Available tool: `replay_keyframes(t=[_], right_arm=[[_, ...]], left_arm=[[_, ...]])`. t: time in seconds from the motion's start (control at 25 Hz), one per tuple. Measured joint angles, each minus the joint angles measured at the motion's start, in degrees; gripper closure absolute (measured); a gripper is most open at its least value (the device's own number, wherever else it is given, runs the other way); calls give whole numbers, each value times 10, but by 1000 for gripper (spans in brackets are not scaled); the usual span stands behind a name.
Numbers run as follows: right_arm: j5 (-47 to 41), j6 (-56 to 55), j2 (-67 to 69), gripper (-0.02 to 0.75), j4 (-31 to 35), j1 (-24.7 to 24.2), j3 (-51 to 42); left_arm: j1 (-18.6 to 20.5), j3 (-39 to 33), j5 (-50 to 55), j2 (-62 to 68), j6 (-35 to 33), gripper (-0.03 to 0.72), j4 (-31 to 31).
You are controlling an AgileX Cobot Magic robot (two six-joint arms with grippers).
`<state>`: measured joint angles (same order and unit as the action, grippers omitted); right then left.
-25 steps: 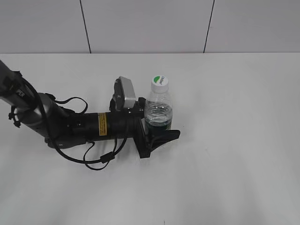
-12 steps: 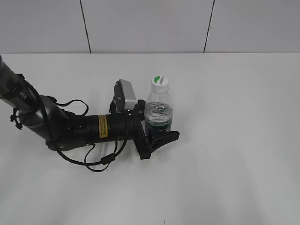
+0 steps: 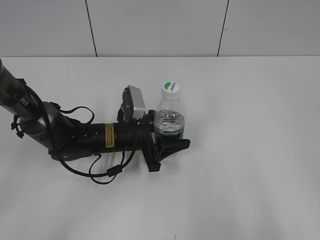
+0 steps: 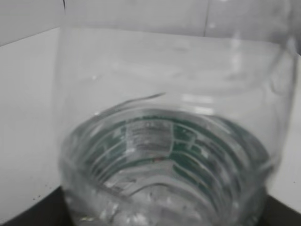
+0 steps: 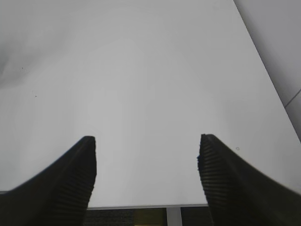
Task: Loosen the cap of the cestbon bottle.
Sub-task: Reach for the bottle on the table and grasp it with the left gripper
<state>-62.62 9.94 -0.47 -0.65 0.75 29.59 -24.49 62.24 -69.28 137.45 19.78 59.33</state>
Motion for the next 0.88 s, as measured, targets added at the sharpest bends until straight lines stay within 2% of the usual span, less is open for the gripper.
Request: replay_keyframes(t=[0.08, 0.88], right_arm=[[0, 0, 0, 220, 0, 0, 0], [0, 0, 0, 220, 0, 0, 0]], left_arm=[[0, 0, 0, 0, 0, 276, 0], [2, 0, -1, 0, 0, 277, 8]])
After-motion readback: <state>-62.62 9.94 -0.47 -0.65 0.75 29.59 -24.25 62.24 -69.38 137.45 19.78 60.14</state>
